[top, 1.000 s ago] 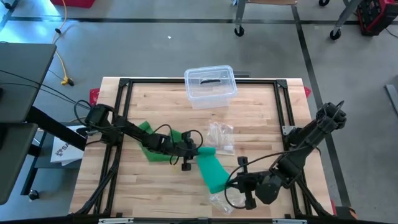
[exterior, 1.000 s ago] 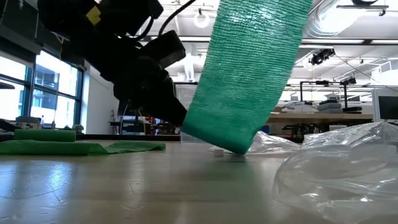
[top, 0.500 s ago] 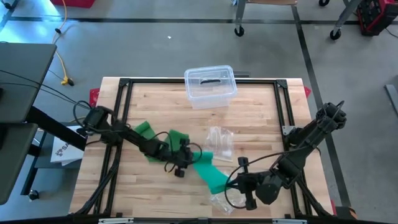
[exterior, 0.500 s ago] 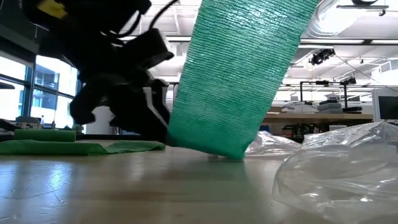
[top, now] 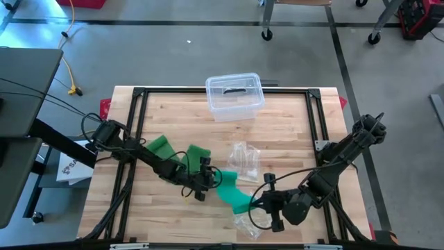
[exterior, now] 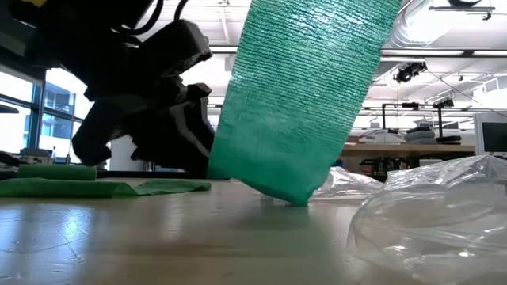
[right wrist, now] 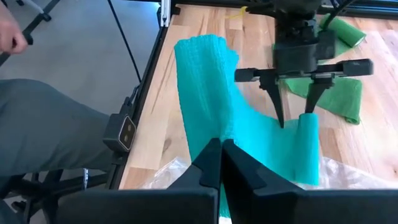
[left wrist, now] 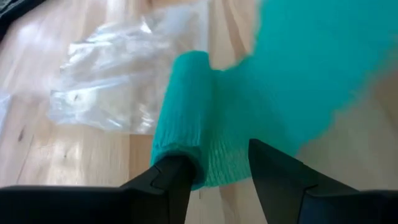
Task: Roll bandage
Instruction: Roll the blue bandage
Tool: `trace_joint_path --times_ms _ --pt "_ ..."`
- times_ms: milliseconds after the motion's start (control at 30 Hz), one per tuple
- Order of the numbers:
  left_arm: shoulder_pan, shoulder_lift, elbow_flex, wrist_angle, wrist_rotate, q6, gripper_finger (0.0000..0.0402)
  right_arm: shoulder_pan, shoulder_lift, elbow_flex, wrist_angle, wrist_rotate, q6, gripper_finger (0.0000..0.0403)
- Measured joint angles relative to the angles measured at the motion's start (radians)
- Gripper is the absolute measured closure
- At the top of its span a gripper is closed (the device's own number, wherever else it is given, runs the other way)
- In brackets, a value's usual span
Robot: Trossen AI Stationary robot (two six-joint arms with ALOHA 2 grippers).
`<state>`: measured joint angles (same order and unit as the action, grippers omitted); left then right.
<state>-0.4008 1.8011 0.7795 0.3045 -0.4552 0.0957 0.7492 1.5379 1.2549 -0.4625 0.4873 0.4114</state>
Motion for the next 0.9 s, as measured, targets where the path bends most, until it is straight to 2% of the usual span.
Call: trace_joint_path --times_ms 300,400,567,800,900 --pt "0.034 0.0 0.0 0.143 0.07 -0.039 0.0251 -0.003 0.0 0.0 0.003 -0.022 0.006 0.0403" --pt "0.034 0.0 0.0 0.122 0.079 -0.034 0.0251 -0.003 0.0 0.0 0.002 -0.027 0.017 0.0403" --pt "0.009 0.0 0.0 0.066 0.072 0.067 0.0251 -0.004 0.0 0.0 -0.004 -0.027 0.017 0.0403" --pt "-0.02 0.0 0.027 -0.053 0.073 0.103 0.0251 -0.004 0.0 0.0 -0.004 -0.026 0.011 0.0403" --pt "-0.029 0.005 0.023 -0.035 0.076 0.098 0.0251 -0.004 0.0 0.0 -0.004 -0.015 0.007 0.0403"
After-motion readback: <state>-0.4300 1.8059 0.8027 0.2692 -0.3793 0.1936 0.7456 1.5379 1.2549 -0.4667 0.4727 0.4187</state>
